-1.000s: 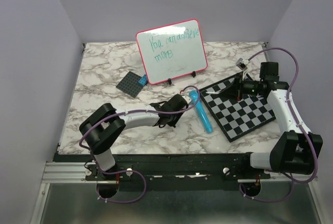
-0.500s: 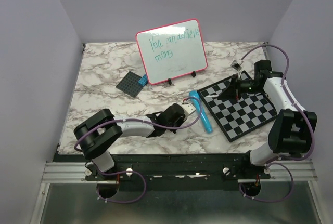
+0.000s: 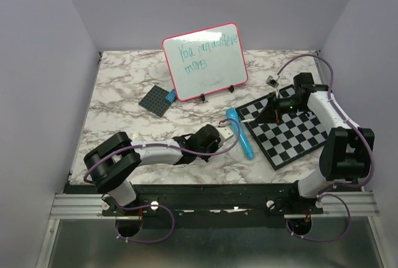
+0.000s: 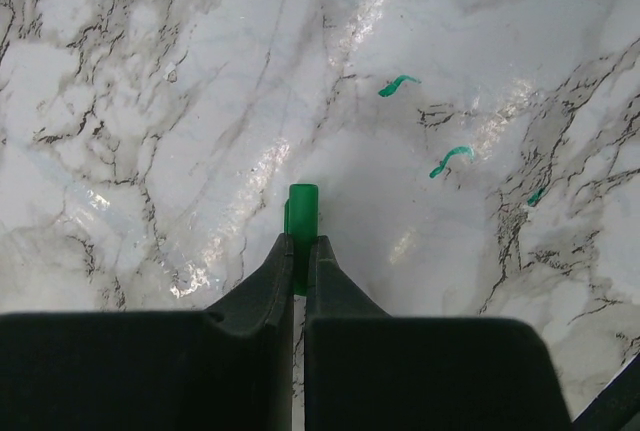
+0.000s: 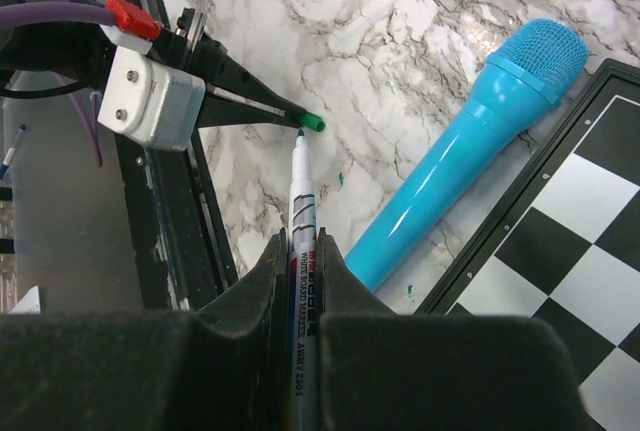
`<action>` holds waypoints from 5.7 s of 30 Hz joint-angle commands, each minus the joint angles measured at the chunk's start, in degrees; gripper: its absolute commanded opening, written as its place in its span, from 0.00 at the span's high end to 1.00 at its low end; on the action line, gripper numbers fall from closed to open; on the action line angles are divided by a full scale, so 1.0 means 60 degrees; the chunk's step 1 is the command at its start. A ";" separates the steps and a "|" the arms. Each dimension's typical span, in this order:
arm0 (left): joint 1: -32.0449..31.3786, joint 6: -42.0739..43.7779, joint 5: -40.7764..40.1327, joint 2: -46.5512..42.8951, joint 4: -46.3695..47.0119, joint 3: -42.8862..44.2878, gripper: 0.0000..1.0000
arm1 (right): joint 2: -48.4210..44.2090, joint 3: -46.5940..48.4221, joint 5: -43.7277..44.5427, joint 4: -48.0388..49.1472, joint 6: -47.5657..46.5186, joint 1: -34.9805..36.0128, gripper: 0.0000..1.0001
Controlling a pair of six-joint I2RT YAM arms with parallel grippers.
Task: Write a sentence on the whiteboard
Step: Close the whiteboard marker at the center of the board.
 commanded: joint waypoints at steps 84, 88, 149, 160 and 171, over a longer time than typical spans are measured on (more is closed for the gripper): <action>0.0533 0.2826 0.2374 -0.1979 0.3728 -0.2003 1.00 | 0.3098 0.0336 -0.0437 0.0118 0.0409 0.2314 0.99; 0.0533 0.2841 0.2360 -0.1979 0.3729 -0.2003 1.00 | 0.3128 0.0321 -0.0364 0.0162 0.0438 0.2343 0.99; 0.0548 0.2870 0.3033 -0.0925 0.4065 -0.0730 1.00 | 0.3553 0.0585 -0.0466 0.0015 0.0526 0.3032 0.99; 0.0548 0.2519 0.2580 -0.1041 0.3759 -0.0597 0.74 | 0.3509 0.0628 -0.0408 -0.0014 0.0482 0.3017 0.99; 0.0562 0.1874 0.2185 -0.2110 0.3728 -0.1417 0.59 | 0.3509 0.0643 -0.0393 0.0001 0.0497 0.3017 0.99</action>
